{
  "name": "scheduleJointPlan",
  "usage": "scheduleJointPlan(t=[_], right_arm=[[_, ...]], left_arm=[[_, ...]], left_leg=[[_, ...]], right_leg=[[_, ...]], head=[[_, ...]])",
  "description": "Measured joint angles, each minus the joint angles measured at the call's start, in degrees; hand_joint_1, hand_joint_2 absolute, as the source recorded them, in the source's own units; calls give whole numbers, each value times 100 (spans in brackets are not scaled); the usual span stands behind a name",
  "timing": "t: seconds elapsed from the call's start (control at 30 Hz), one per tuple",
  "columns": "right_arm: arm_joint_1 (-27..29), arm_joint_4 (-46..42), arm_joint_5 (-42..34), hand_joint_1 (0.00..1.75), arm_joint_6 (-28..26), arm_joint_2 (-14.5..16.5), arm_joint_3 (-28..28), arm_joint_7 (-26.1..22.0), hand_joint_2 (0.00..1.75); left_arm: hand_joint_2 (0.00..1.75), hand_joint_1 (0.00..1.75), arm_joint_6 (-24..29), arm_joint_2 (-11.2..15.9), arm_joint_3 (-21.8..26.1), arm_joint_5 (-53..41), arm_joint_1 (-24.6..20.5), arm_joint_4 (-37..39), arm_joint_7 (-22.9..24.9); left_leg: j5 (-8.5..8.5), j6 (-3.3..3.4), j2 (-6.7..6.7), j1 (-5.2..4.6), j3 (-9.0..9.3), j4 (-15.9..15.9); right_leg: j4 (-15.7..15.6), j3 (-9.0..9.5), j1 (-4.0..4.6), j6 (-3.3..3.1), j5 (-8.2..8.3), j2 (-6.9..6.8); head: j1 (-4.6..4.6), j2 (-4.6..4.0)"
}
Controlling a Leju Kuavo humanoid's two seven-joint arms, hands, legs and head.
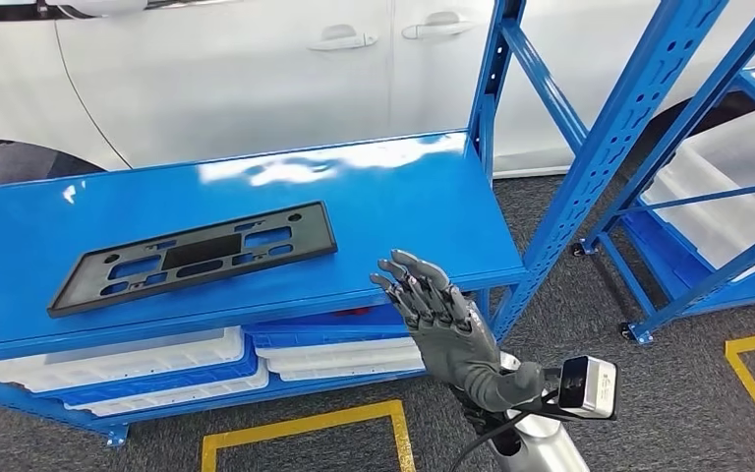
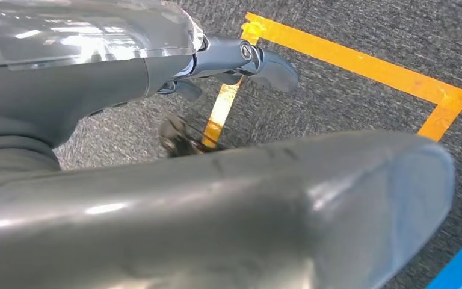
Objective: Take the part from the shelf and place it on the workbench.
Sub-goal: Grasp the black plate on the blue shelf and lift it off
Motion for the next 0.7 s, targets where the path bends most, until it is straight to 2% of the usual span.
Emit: scheduleJointPlan(t=[0.07, 0.1, 0.13, 0.23, 0.3, 0.33, 0.4, 0.43, 0.47, 0.5, 0.57, 0.6, 0.63, 0.7], right_arm=[[-14, 22, 38, 0, 4, 0, 27, 2, 0], [-30, 46, 54, 0, 7, -1, 45, 5, 0], [-51, 79, 74, 0, 9, -1, 68, 13, 0], [-187, 249, 158, 0, -9, 1, 175, 114, 0], [-356, 459, 247, 0, -85, 11, 283, 278, 0], [-440, 599, 293, 0, -145, 21, 352, 376, 0], [-571, 893, 359, 0, -243, 53, 503, 535, 0], [-612, 1047, 379, 0, -275, 69, 589, 580, 0], [-654, 1189, 394, 0, -293, 87, 673, 604, 0], [-703, 1332, 410, 0, -310, 105, 758, 617, 0], [-801, 1577, 454, 0, -347, 146, 902, 625, 0], [-849, 1676, 487, 0, -377, 168, 959, 629, 0], [-912, 1790, 541, 0, -428, 194, 1022, 637, 0], [-1071, 2040, 671, 0, -587, 264, 1164, 658, 0]], left_arm=[[0, 0, 0, 16, -10, 0, 6, 2, 0], [0, 0, -1, 25, -19, 0, 2, 2, 0], [0, 0, -1, 32, -29, 0, 0, 3, 0], [0, 0, -5, 35, -66, -2, -7, 3, -8], [0, 0, -15, 33, -88, -4, -16, 2, -25], [0, 0, -22, 32, -98, -4, -22, 2, -36], [0, 0, -30, 31, -111, -4, -28, 2, -54], [0, 0, -30, 28, -119, -4, -22, 2, -60], [0, 0, -27, 22, -127, -4, -11, 2, -62], [0, 0, -23, 14, -135, -4, 0, 2, -62], [0, 0, -14, -5, -147, -4, 10, 2, -62], [0, 0, -7, -13, -152, -4, 9, 2, -61], [0, 0, 2, -17, -161, -4, 7, 2, -58], [0, 0, 24, -20, -188, -4, 0, 2, -42]], left_leg=[[601, 83, 7, -36, 103, -704], [783, 114, 11, -62, 139, -959], [887, 143, 15, -88, 145, -1098], [913, 203, 12, -93, 187, -1200], [911, 249, 15, -50, 287, -1291], [898, 268, 16, -40, 334, -1315], [841, 293, 13, -35, 401, -1325], [803, 291, 6, -32, 443, -1324], [761, 283, -3, -28, 494, -1322], [713, 268, -12, -22, 558, -1319], [604, 218, -26, -15, 686, -1308], [551, 182, -33, -19, 723, -1296], [512, 144, -34, -24, 741, -1291], [476, 72, -24, -24, 748, -1304]], right_leg=[[-5, 136, 20, 11, -104, -1], [-8, 162, 22, 28, -137, 0], [-14, 165, 18, 53, -161, 0], [-47, 189, 19, 153, -214, -4], [192, 100, 24, 215, -351, -25], [497, -63, 7, 243, -471, -37], [1266, -544, -37, 287, -700, -38], [1517, -744, -62, 307, -701, -39], [1562, -850, -84, 323, -586, -41], [1386, -847, -105, 334, -356, -45], [672, -623, -129, 339, 174, -51], [347, -492, -124, 329, 311, -51], [151, -411, -114, 304, 351, -47], [39, -359, -83, 235, 282, -27]], head=[[1, 0], [0, 0], [-1, 0], [0, 0], [1, 0], [1, 0], [1, 0], [1, 0], [1, 0], [1, 0], [1, 0], [1, 0], [0, 0], [-1, 0]])
